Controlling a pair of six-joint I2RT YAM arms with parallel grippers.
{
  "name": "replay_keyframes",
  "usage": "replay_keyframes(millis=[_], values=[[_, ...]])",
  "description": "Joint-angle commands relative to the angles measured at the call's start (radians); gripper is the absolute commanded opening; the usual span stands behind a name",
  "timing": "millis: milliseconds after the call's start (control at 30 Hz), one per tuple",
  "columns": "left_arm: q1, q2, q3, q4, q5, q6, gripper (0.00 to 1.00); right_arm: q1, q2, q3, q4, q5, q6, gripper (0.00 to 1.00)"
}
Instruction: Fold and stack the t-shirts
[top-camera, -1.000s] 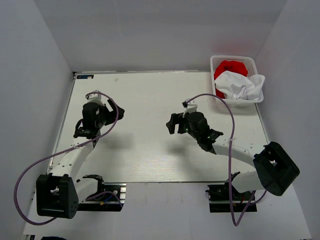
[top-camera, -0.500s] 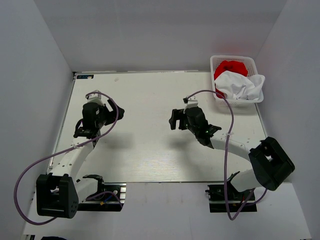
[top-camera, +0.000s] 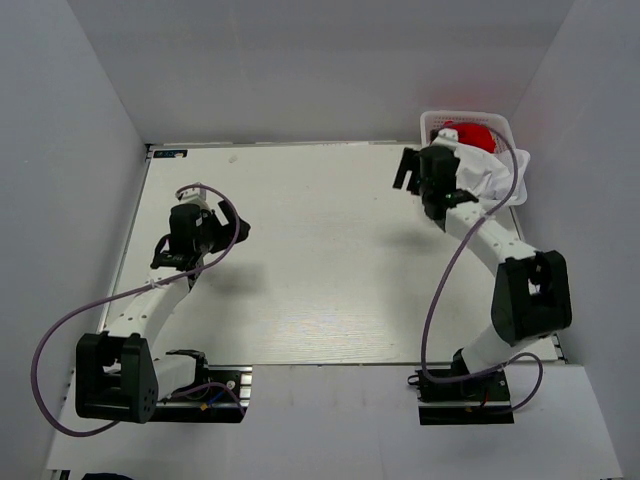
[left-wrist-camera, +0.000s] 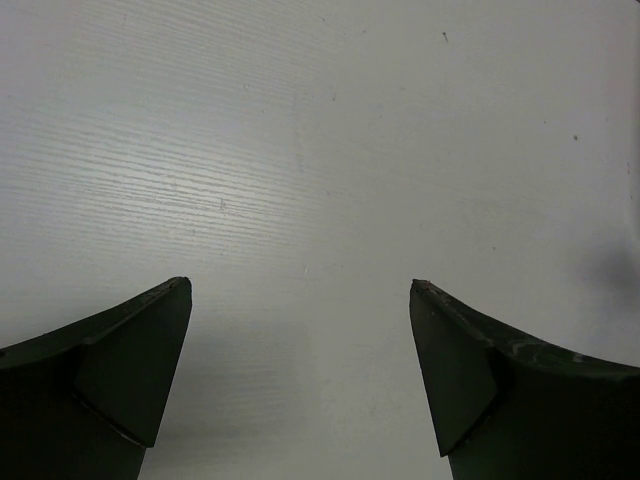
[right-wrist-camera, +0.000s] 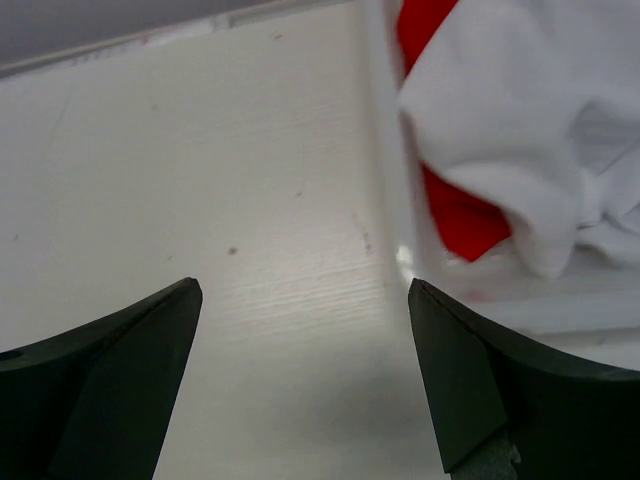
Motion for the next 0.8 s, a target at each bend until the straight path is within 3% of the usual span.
replay_keyframes(millis=[0,67,133,300,533,767], values=[[-0.003,-0.005,0.043,-0.019,-0.016,0.012,1.0,-0.089,0.074,0.186,-0.113,0.015,-0.032,0.9],[-0.003,-0.005,0.043,-0.019,-0.027,0.012,1.0,-0.155,0.16,0.245,-0.169,0.032,-0.026,0.9],[-0.003,0.004,0.052,-0.042,-0.059,0.021,1.0,-0.216,0.256,0.405,-0.24,0.03,-0.044,0.9],[-0.003,0.014,0.062,-0.051,-0.094,0.021,1.0,-0.282,0.425,0.621,-0.348,-0.054,-0.083,0.9],[-0.003,0.073,0.082,-0.076,-0.14,0.031,1.0,-0.354,0.723,0.959,-0.362,0.001,-0.107,0.9],[-0.003,0.159,0.118,-0.085,-0.176,0.031,1.0,-0.385,0.903,1.003,-0.222,-0.132,-0.123,0.9]])
